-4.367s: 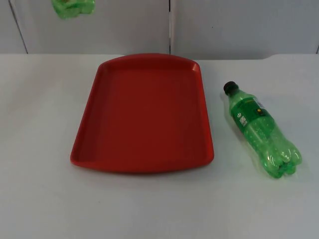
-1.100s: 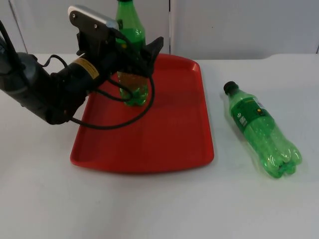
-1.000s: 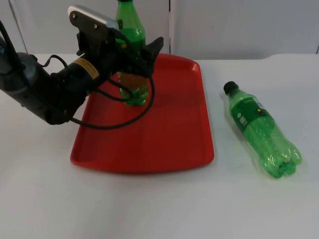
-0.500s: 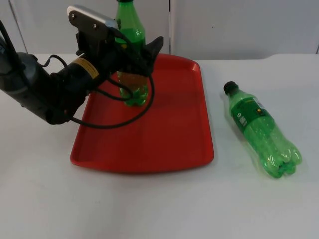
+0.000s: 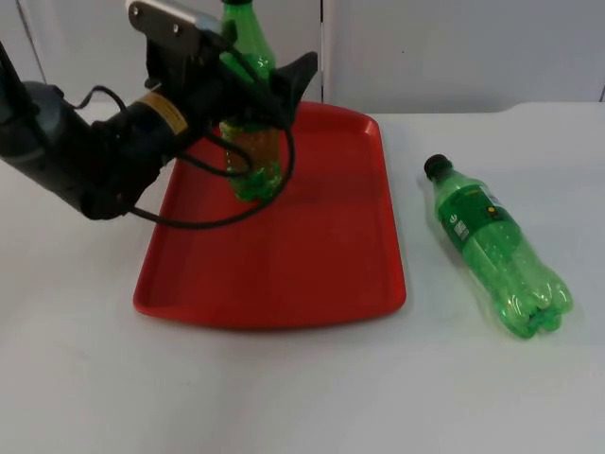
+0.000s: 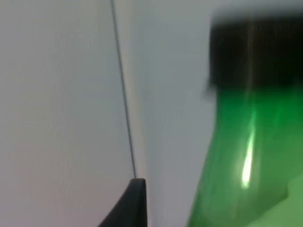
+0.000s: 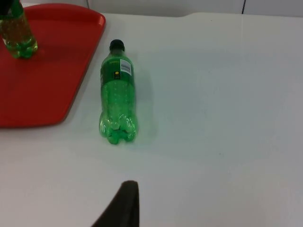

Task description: Place the bottle upright on the tray.

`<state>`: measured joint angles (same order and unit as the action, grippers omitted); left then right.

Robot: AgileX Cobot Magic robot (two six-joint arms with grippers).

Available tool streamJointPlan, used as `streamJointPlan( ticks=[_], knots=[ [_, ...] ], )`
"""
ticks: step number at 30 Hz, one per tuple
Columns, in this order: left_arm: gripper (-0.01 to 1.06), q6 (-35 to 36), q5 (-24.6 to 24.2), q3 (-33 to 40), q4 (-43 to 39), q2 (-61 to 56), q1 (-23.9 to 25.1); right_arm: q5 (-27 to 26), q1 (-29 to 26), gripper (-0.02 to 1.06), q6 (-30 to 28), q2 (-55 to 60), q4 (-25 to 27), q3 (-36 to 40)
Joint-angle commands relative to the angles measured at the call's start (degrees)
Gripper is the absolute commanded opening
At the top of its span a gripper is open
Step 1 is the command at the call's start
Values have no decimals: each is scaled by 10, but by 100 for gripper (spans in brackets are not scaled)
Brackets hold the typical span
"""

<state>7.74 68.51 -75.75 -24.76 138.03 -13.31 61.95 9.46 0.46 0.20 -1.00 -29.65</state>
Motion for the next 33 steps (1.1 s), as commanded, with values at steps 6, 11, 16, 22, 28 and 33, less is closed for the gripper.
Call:
streamJointPlan(
  ticks=[6, 11, 16, 22, 28, 33],
  knots=[
    [102, 47, -36, 1, -32, -9, 1, -2, -1, 105, 1, -2, 1, 1],
    [102, 47, -38, 10, -35, -9, 1, -2, -1, 105, 1, -2, 1, 1],
    [102, 44, -53, 25, -32, -11, 2, -2, -1, 105, 1, -2, 1, 1],
    [102, 28, -67, 49, -23, -31, 7, -2, -1, 105, 1, -2, 1, 1],
    [102, 21, -82, 70, -9, -37, 14, -2, -1, 105, 1, -2, 1, 1],
    [102, -2, -93, 98, 1, -46, 14, -2, -1, 105, 1, -2, 1, 1]
  ],
)
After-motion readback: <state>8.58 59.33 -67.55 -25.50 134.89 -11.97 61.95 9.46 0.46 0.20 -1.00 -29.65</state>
